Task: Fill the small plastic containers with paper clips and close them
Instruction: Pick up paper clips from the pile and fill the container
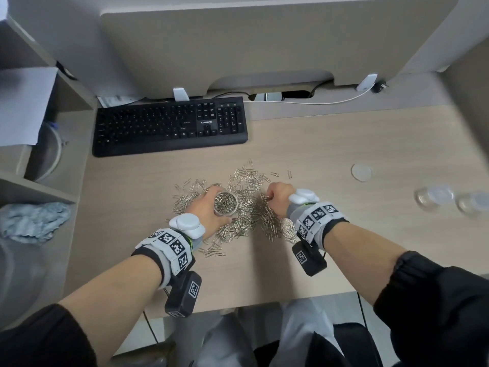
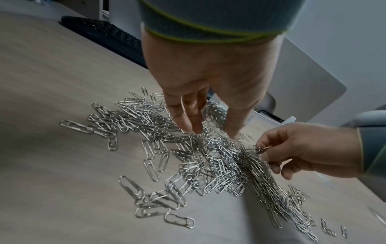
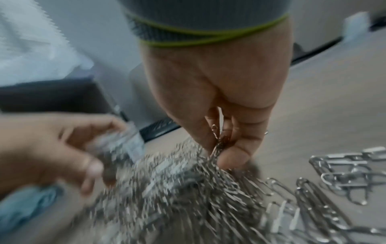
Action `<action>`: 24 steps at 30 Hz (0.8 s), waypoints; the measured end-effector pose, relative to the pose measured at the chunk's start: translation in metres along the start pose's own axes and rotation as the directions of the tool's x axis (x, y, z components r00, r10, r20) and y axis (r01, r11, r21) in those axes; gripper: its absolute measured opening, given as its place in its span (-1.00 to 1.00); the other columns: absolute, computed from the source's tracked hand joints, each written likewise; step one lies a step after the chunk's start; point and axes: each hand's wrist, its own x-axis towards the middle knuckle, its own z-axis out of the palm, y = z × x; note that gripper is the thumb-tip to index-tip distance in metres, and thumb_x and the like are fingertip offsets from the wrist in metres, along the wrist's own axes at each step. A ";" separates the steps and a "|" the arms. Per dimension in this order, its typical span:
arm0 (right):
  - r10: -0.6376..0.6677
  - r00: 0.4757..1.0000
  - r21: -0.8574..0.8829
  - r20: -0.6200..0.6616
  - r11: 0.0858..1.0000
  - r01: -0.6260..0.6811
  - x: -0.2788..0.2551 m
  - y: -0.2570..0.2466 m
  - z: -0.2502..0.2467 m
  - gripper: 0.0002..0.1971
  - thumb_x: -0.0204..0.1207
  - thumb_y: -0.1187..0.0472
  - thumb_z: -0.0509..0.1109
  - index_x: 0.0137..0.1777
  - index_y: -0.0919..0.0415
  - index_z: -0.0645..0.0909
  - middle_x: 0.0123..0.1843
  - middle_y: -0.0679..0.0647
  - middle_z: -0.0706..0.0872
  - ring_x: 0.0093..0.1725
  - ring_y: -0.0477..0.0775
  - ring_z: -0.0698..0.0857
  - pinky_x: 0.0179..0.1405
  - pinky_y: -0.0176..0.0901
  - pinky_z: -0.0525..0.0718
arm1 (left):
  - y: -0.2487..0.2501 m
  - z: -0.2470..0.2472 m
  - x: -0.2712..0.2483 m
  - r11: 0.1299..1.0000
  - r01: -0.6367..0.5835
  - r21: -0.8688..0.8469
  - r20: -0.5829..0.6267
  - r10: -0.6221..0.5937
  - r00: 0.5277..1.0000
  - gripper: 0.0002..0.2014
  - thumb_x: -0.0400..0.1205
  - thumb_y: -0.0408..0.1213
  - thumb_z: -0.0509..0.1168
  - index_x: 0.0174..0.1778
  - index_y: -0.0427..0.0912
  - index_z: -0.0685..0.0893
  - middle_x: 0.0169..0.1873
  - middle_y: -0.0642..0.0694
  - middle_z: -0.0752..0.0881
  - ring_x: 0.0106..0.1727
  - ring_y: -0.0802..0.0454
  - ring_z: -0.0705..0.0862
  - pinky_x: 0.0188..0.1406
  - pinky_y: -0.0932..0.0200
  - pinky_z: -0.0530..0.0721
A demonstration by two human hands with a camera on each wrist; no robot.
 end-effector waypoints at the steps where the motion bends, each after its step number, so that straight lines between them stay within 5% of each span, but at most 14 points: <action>1: 0.029 1.000 0.146 0.001 0.989 -0.029 0.000 0.004 -0.001 -0.75 0.58 0.40 0.36 0.24 0.32 0.61 -0.01 0.19 0.79 -0.16 0.14 0.79 -0.04 0.02 0.81 | 0.001 0.000 0.001 1.000 0.004 -0.005 0.008 -0.004 1.000 -0.27 0.38 0.00 0.59 0.42 0.17 0.40 0.00 -0.03 0.72 -0.16 -0.02 0.71 -0.06 -0.02 0.73; 4: 0.009 0.999 0.552 0.044 0.833 -0.032 -0.012 0.011 -0.009 -0.78 0.56 0.46 0.40 0.18 0.37 0.58 -0.31 0.22 0.72 -0.50 0.07 0.69 -0.33 -0.03 0.81 | 0.011 0.002 0.005 1.000 -0.005 0.030 0.016 0.005 1.000 -0.27 0.38 0.06 0.57 0.42 0.19 0.37 -0.01 0.02 0.74 -0.13 -0.02 0.73 -0.06 -0.01 0.74; 10: -0.135 0.989 0.593 -0.065 0.792 0.147 -0.035 -0.003 -0.040 -0.80 0.55 0.53 0.37 0.14 0.38 0.56 -0.43 0.19 0.64 -0.66 -0.07 0.61 -0.58 -0.22 0.67 | 0.039 0.012 0.013 0.999 -0.048 -0.011 0.055 0.048 0.997 -0.22 0.40 -0.05 0.58 0.49 0.09 0.35 0.19 -0.12 0.72 0.08 -0.12 0.71 0.07 0.00 0.69; 16: -0.214 0.970 0.332 -0.118 0.912 0.242 -0.041 -0.016 -0.049 -0.80 0.52 0.42 0.38 0.11 0.25 0.65 -0.35 0.12 0.69 -0.43 0.11 0.67 -0.33 -0.06 0.72 | 0.065 0.013 0.019 0.993 -0.055 -0.109 0.036 0.059 0.998 -0.24 0.39 -0.14 0.59 0.50 0.00 0.42 0.16 -0.11 0.76 0.08 -0.11 0.74 -0.11 0.24 0.51; 18: -0.239 0.959 0.241 -0.151 0.932 0.270 -0.043 -0.019 -0.049 -0.80 0.51 0.38 0.39 0.09 0.21 0.69 -0.25 0.06 0.66 -0.31 0.11 0.66 -0.33 -0.16 0.67 | 0.069 0.011 0.020 0.988 -0.056 -0.143 0.024 0.061 0.998 -0.30 0.39 -0.14 0.58 0.44 0.01 0.45 0.06 -0.09 0.77 0.00 -0.12 0.75 -0.18 0.22 0.53; 24: -0.273 0.953 0.454 -0.132 0.838 0.303 -0.037 -0.020 -0.049 -0.81 0.52 0.46 0.35 -0.05 0.16 0.67 -0.35 0.22 0.74 -0.45 0.09 0.70 -0.26 -0.07 0.76 | 0.068 0.008 0.018 0.983 -0.046 -0.180 0.001 0.047 0.999 -0.45 0.40 -0.14 0.57 0.23 0.00 0.47 -0.14 -0.02 0.74 -0.16 -0.09 0.73 -0.36 0.19 0.52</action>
